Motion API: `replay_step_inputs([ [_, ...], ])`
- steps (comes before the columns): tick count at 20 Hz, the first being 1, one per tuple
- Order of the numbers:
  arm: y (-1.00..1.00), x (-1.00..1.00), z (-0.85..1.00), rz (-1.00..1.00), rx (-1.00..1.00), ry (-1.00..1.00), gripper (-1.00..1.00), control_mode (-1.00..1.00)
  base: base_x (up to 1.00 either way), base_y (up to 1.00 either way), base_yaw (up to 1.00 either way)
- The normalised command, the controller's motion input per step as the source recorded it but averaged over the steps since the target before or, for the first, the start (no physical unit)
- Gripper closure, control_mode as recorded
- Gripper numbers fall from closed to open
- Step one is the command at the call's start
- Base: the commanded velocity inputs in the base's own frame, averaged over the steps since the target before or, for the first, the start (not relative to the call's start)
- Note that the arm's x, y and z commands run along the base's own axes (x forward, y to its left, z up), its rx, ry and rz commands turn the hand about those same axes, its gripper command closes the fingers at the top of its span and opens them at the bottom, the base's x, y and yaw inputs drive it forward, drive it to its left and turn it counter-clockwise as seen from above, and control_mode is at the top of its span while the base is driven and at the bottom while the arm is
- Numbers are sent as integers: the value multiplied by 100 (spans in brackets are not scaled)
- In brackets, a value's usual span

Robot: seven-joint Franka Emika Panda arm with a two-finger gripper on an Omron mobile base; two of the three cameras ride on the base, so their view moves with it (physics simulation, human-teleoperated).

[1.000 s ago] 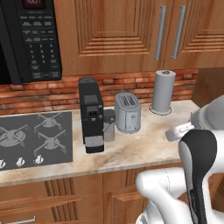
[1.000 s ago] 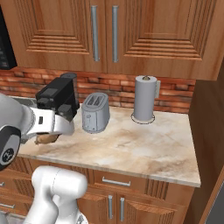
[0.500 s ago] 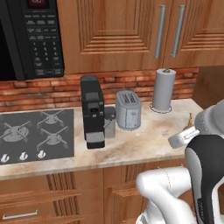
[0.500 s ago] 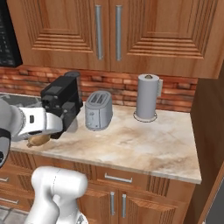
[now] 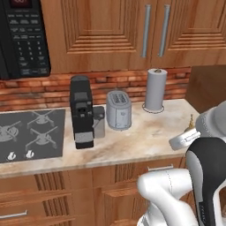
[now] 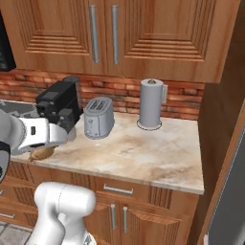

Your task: Place the beer and liquor on the top shelf of the fridge to keep them out of children's reach, and place the onion on lower shelves for easy access.

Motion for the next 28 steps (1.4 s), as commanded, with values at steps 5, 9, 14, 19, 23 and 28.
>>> replay_step_inputs([
  [5, 0, 0, 0, 0, 0, 0, 100, 100, -34, -67, 0],
  [9, 0, 0, 0, 0, 0, 0, 100, 100, -44, -52, 0],
  [14, 0, 0, 0, 0, 0, 0, 100, 100, -82, -4, 0],
  [19, 0, 0, 0, 0, 0, 0, 100, 100, -100, 0, 3],
  [23, 0, 0, 0, 0, 0, 0, 100, 100, -99, -7, 1],
  [28, 0, 0, 0, 0, 0, 0, 100, 100, -76, -32, 0],
])
